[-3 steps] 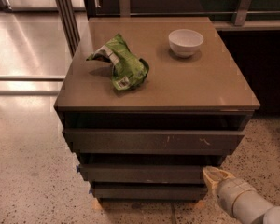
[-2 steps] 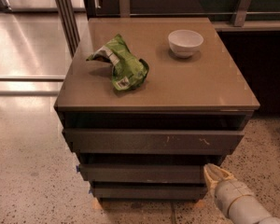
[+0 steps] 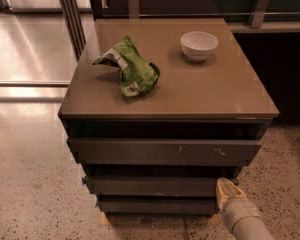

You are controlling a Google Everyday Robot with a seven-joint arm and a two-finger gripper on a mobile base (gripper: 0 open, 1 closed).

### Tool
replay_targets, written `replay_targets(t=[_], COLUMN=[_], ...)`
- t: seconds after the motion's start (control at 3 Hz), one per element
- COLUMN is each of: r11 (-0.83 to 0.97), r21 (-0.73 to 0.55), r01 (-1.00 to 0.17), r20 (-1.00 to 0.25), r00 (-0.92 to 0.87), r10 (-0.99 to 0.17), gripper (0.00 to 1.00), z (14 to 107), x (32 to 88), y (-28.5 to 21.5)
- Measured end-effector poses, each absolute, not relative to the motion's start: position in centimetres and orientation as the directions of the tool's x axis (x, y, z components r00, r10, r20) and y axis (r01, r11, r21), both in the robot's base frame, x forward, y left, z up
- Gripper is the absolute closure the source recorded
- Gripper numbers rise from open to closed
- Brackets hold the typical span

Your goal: Open middle drawer

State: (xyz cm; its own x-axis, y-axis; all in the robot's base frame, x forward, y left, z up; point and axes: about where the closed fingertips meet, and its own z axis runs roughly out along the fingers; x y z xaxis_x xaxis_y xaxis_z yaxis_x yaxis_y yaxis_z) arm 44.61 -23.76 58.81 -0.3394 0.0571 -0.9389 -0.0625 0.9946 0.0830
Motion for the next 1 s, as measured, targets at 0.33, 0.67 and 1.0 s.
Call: replay_targets(t=[0.33, 0.67, 1.0], r11=[0.994, 0.995, 0.992], r21=[0.072, 0.081, 0.114], r01=[-0.081, -0.066, -0.06], r20=[-0.939, -0.933, -0.918], r00=[-0.341, -0.356, -0.387], r10=[0.04, 0.052, 0.082], gripper=[1.0, 1.0, 1.0], z=[59.4, 58.1, 54.9], x=[44.6, 44.5, 44.9], y=[-23.5, -23.6, -23.8])
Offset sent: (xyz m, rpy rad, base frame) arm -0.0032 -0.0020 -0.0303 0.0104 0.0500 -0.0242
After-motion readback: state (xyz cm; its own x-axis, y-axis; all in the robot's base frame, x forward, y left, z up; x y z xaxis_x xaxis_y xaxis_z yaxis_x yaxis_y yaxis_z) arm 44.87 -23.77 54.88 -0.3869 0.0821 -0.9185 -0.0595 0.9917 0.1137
